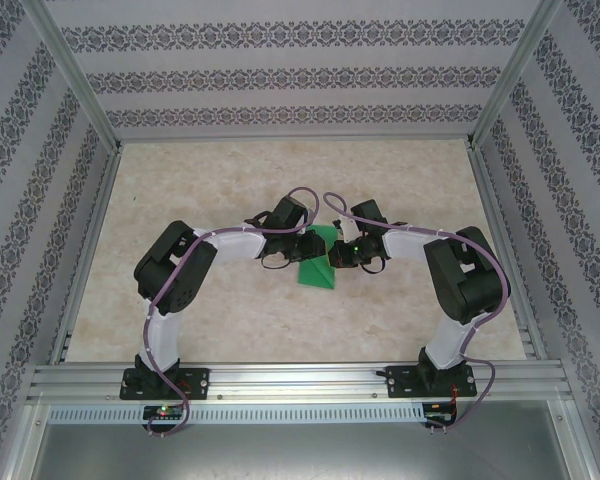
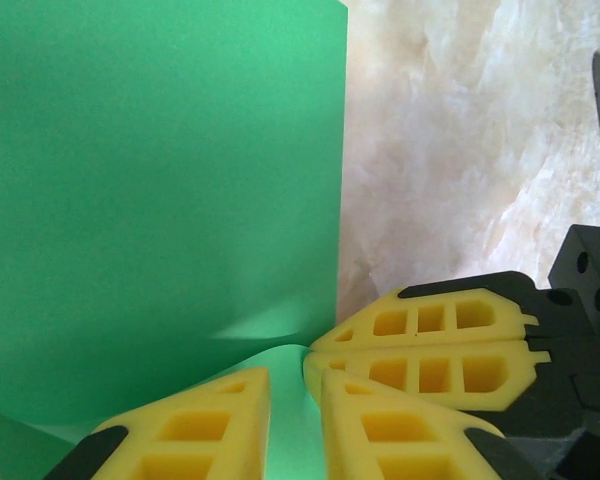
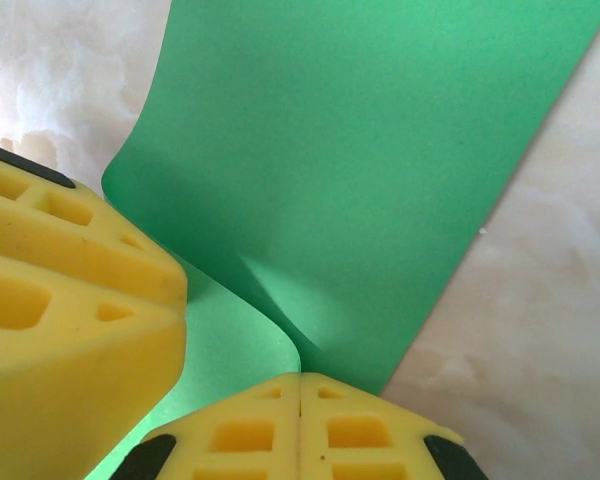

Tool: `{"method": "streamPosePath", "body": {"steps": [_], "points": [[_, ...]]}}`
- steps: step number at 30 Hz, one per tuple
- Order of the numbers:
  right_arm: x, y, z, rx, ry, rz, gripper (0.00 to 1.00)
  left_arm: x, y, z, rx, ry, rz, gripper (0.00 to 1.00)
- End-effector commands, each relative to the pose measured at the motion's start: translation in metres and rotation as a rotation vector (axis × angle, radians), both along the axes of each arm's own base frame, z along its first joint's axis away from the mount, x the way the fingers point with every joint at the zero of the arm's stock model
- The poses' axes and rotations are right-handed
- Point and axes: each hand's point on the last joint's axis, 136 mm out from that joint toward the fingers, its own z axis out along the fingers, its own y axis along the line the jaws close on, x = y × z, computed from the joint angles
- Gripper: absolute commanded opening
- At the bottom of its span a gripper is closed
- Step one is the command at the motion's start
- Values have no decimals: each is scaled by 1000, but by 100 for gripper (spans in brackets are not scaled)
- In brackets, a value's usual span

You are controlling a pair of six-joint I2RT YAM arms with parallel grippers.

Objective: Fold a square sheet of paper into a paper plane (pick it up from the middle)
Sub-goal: Fold the triangle a second time at the center of the table.

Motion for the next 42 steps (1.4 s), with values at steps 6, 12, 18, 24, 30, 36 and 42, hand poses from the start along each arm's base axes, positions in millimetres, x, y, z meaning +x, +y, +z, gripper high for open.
{"method": "streamPosePath", "body": {"steps": [6, 12, 18, 24, 30, 36, 42], "points": [[6, 0, -4, -36, -19, 10, 6, -13, 7, -32, 68, 43, -10, 22], [6, 0, -5, -39, -18, 8, 6, -15, 12, -43, 94, 56, -7, 21], [6, 0, -4, -38, -19, 9, 7, -17, 14, -42, 97, 54, -6, 19], [12, 7, 23, 30, -39, -12, 22, -18, 14, -40, 94, 51, -13, 19], [10, 0, 61, 77, -88, -85, 32, -19, 16, -42, 103, 49, -15, 19], [-20, 22, 68, 206, -1, -54, 15, -19, 15, -42, 105, 51, -15, 19], [-41, 23, 42, 205, 105, -80, 0, -18, 14, -40, 97, 46, -19, 19]]}}
